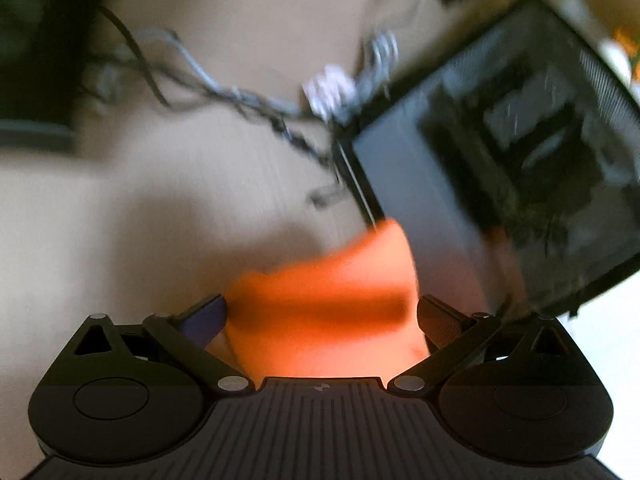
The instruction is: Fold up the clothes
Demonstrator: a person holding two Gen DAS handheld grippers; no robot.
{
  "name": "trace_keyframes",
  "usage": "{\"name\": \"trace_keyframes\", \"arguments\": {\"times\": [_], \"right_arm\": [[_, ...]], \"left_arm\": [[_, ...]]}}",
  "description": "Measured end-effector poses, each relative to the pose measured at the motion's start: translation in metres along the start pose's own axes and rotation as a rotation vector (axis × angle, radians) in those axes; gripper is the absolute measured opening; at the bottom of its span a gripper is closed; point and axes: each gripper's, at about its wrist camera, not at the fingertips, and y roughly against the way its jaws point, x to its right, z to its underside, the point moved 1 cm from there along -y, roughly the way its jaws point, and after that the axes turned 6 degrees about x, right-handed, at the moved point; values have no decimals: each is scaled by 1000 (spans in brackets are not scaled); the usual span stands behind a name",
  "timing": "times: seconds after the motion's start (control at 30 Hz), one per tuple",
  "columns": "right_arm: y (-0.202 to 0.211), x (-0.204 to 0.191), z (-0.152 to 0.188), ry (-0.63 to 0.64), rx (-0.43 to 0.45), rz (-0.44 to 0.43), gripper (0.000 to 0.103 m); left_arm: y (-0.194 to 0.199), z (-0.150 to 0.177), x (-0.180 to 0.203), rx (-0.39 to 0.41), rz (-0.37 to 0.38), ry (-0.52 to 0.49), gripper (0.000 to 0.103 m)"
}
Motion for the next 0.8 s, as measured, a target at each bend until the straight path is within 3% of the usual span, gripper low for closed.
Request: {"name": "trace_keyframes", "arguments": {"times": [0.1,0.3,0.37,0.43,0.6,0.67,0.73,0.8], "right_arm": [[11,41,0,-407,54,-147,49],[5,134,66,-1282,99,-360,51],[8,142,75,-1377,112,-384,51],[17,141,68,-1285,88,-301,58],[72,115,33,-715,75,23,73],[93,98,21,-471,98,131,73],[100,77,3,-251,133,200,73],[103,59,-16,-126,189,215,73]], "left_arm": [[14,-4,3,42,11,3,103],[-29,23,38,-68,43,-106,103],[-46,32,43,-84,7,-144,103],[-61,39,47,-102,-19,-173,103],[-82,49,51,-128,-48,-204,103],[-91,52,51,-130,-61,-231,103],[-97,56,52,-131,-71,-264,103],[-98,60,49,-134,-74,-274,103]]}}
